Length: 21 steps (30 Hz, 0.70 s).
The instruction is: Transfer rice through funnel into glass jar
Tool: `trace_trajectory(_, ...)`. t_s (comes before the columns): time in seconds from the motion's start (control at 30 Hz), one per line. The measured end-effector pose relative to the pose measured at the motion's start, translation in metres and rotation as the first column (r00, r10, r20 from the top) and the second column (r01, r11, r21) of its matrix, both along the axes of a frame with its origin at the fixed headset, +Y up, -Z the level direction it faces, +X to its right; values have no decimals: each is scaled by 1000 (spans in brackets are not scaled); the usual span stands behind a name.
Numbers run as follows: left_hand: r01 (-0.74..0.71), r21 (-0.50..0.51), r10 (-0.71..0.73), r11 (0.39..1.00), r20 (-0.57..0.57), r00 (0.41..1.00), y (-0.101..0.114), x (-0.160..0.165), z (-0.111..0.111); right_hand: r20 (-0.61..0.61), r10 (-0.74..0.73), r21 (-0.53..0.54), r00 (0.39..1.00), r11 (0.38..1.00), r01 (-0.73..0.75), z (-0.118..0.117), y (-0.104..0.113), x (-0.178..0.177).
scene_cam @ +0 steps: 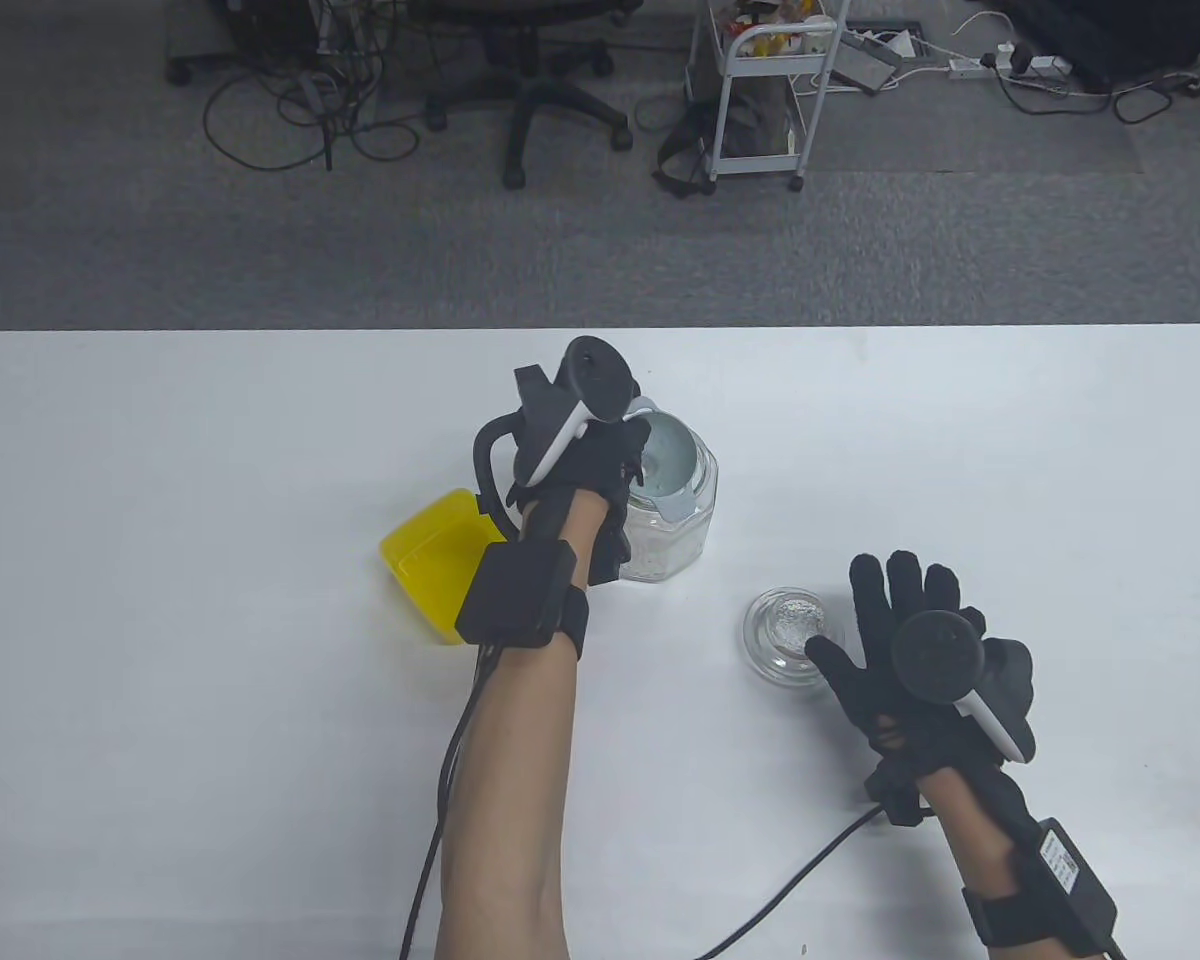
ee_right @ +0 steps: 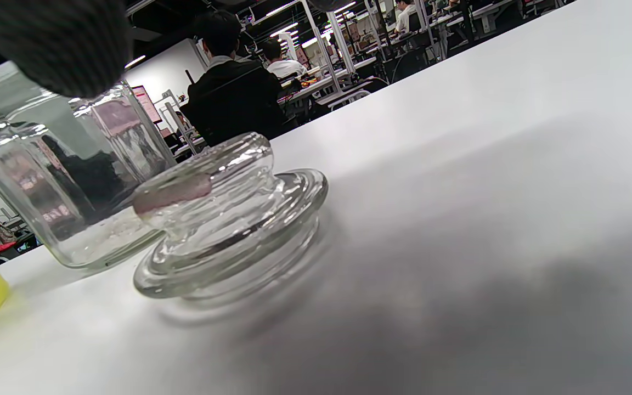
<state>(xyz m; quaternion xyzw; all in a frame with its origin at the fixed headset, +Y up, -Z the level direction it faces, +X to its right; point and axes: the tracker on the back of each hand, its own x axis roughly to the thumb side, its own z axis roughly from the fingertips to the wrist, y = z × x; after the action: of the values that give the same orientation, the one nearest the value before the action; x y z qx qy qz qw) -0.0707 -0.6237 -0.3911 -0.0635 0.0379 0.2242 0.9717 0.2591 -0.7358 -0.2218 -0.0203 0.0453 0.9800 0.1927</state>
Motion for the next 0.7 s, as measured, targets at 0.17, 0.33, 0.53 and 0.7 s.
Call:
trace_trajectory(0.17, -150, 206, 146, 967, 34, 989, 33, -38, 29, 7, -26, 6, 1000, 1000, 26, 2, 0, 3)
trace_trajectory(0.33, -174, 266, 180, 948, 4, 984, 51, -89, 62, 16, -49, 15, 999, 999, 49, 2, 2, 5)
trace_trajectory(0.53, -149, 303, 166, 941, -29, 986, 35, -144, 100, 23, -51, 16, 998, 999, 50, 3, 2, 6)
trace_trajectory(0.7, -227, 273, 257, 935, -78, 963, -15, -174, 112, 33, -55, 10, 998, 998, 55, 3, 1, 8)
